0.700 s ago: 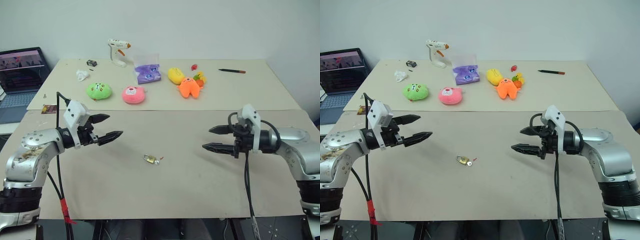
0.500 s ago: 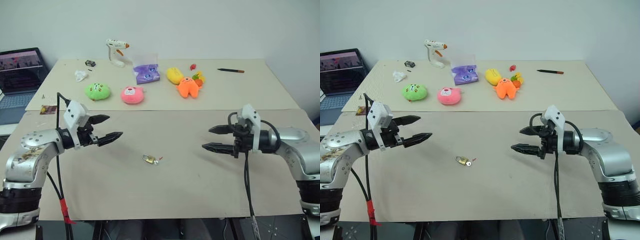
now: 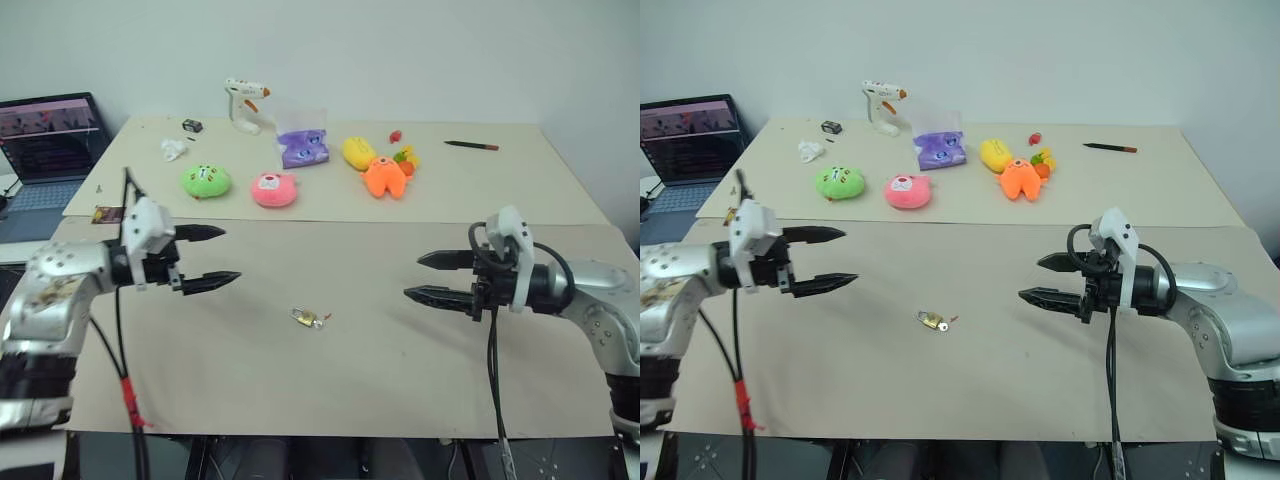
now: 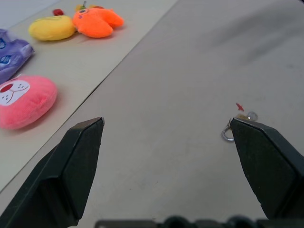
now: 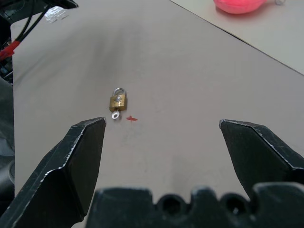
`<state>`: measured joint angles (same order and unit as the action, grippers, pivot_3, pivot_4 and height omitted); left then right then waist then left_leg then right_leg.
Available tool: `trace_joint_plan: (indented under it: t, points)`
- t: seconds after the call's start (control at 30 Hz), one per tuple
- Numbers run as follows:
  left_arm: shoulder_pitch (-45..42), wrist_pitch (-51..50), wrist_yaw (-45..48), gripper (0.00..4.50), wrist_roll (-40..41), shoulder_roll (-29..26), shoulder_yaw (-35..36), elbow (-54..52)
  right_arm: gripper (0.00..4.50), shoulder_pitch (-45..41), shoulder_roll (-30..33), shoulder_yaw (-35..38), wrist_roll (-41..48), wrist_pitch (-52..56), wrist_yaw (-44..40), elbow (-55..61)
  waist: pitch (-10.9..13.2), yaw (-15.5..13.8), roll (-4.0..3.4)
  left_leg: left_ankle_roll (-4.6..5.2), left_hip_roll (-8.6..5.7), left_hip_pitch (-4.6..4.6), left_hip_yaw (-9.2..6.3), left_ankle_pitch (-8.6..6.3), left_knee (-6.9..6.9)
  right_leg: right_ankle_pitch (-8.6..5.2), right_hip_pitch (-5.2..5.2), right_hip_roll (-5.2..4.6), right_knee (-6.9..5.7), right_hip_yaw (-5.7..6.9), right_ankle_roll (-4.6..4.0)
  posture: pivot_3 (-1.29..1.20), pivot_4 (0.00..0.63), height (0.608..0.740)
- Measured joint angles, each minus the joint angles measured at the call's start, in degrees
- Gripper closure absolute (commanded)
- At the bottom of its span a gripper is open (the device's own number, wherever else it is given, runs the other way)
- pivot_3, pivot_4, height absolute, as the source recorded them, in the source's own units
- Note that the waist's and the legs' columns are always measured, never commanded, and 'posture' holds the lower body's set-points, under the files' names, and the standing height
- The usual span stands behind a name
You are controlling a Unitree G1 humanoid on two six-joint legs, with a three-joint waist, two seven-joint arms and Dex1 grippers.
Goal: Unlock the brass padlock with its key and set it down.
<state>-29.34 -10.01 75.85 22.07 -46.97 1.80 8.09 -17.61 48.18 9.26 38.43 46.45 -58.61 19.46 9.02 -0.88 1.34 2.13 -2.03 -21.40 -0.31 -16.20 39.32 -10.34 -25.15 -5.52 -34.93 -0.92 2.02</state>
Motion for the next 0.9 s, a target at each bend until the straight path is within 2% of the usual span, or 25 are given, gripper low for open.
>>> trace_joint_plan:
  t: [0.17, 0.3, 0.6, 0.77, 0.9]
  points:
    - [-5.8, 7.5, 9.3, 0.0, -3.3, 3.4, -7.2, 8.6, 0.01, 5.7, -0.1, 4.6, 2.9, 2.0, 4.3, 5.4, 0.0, 0.5, 0.01, 0.27, 0.07, -0.17, 0.03, -0.16, 0.39, 0.01, -0.03, 0.1, -0.07, 0.0, 0.01, 0.0, 0.15, 0.74]
    - [-13.6, 16.6, 15.3, 0.0, -6.7, 9.1, -14.8, 19.1, 0.01, 11.9, -1.0, 7.7, 3.7, 2.4, 8.7, 10.3, 0.0, 0.1, 0.03, 0.33, 0.04, -0.28, 0.0, -0.19, 0.68, 0.03, 0.05, 0.1, -0.05, 0.04, 0.08, 0.0, 0.15, 0.74]
    - [-20.3, 32.9, 16.5, 0.0, -6.0, 13.5, -30.2, 34.8, 0.01, 19.3, -1.5, 14.0, 6.8, 3.1, 15.5, 16.6, 0.0, 0.6, 0.06, 0.48, 0.07, -0.36, 0.01, -0.28, 0.85, 0.06, 0.03, 0.11, -0.05, -0.02, 0.15, 0.0, 0.15, 0.74]
    - [-22.3, 38.3, 16.5, 0.0, -6.8, 16.5, -34.3, 42.3, 0.01, 21.7, -1.7, 15.1, 8.0, 3.4, 18.2, 18.8, 0.0, 0.2, 0.08, 0.51, 0.06, -0.48, -0.05, -0.3, 0.98, 0.06, 0.03, 0.12, -0.05, 0.01, 0.19, 0.0, 0.15, 0.74]
    - [-23.9, 40.2, 16.5, 0.0, -7.4, 18.4, -34.5, 46.8, 0.01, 23.3, -1.8, 16.4, 8.5, 3.4, 20.1, 19.8, 0.0, 0.3, 0.09, 0.58, 0.06, -0.54, -0.05, -0.34, 1.07, 0.06, 0.03, 0.11, -0.04, 0.01, 0.24, 0.0, 0.15, 0.74]
